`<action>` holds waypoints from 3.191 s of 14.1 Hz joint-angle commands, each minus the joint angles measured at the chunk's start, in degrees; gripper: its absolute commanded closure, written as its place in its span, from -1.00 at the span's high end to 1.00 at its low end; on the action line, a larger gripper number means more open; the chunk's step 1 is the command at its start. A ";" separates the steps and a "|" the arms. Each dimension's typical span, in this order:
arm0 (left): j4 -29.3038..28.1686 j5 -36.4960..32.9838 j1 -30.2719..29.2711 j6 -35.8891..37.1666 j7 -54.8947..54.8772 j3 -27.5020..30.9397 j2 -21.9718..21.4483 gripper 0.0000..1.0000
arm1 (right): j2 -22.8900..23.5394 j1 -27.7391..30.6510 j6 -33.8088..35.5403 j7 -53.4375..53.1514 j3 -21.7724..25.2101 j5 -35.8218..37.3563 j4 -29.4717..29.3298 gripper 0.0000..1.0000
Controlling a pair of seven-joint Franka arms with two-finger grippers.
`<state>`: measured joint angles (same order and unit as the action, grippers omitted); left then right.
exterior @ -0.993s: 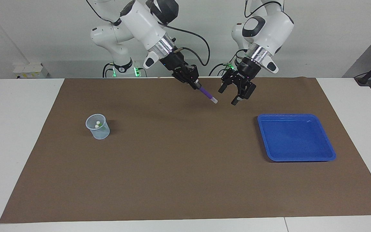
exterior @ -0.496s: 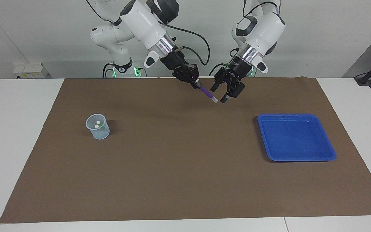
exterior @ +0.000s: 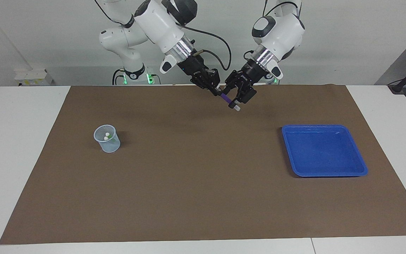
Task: Right arm passes pens to left for tray arrangement
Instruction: 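Close the left gripper on the purple pen and open the right gripper, then lower the purple pen into the blue tray with the left gripper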
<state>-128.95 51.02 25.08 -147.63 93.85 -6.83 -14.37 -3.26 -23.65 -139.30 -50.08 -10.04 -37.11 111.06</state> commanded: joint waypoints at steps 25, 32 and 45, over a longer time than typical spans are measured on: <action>-0.08 1.02 -2.40 11.12 -14.09 1.38 -2.24 -1.00 | -1.66 8.24 16.30 17.94 0.81 7.28 0.03 1.00; 3.79 -11.80 -15.05 34.93 -44.85 1.38 -2.85 -1.00 | -4.21 20.02 31.72 56.17 0.72 32.34 1.78 1.00; 5.63 -41.34 -26.92 41.64 -96.29 1.38 1.79 -1.00 | -1.23 31.11 18.03 83.90 0.64 36.31 10.67 0.03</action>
<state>-124.68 12.36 -0.64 -105.83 1.59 -4.92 -15.41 -4.97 6.11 -118.80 30.48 -9.14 -2.13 121.19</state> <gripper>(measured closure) 0.819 0.498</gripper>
